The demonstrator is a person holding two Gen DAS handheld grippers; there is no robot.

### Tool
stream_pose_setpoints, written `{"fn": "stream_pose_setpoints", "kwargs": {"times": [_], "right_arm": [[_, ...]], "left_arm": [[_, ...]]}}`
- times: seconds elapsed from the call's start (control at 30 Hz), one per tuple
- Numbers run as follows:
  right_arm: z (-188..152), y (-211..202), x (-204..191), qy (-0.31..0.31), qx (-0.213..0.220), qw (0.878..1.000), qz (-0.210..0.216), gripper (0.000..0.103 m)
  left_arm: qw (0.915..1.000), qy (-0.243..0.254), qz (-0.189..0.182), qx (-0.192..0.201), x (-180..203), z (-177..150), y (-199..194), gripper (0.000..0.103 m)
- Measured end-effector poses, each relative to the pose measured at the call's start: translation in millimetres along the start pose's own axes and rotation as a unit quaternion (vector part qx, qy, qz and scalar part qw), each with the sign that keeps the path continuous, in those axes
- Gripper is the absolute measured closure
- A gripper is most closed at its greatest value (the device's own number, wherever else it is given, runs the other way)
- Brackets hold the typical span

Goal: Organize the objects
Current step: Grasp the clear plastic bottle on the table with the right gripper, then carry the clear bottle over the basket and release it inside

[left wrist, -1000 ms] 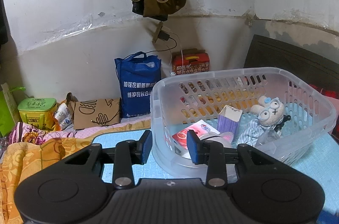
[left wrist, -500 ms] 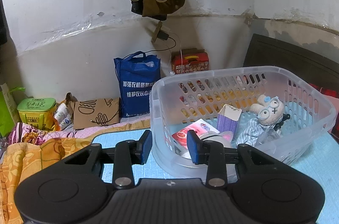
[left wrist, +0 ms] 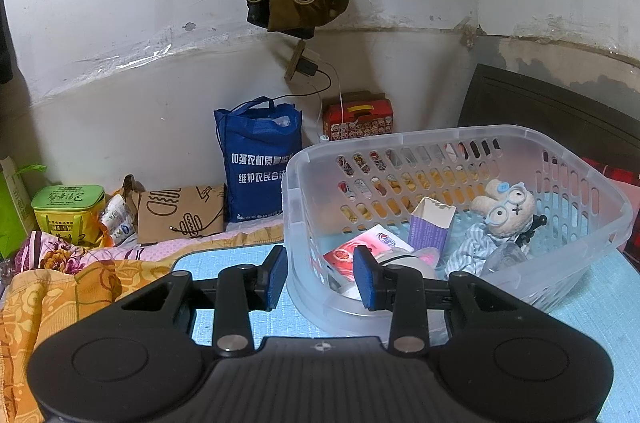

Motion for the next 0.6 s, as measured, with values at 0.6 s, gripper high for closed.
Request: {"fn": "stream_pose_setpoints", "kwargs": {"times": [0.6], "right_arm": [[9,-37,27,0.032,0.033,0.999,-0.01,0.056]], "left_arm": [[1.0,-0.002,0.002,-0.001,-1,2,1,0.063]]}}
Point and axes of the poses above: each gripper's, at about its wrist camera, not at the fingertips, and y roughly the way its jaws point, x to its right, z to its top, the point moved 6 cm from there along y, roughly the way its jaws point, and after that the axes turned 15 degrees about -x, right-handed, at the moved point
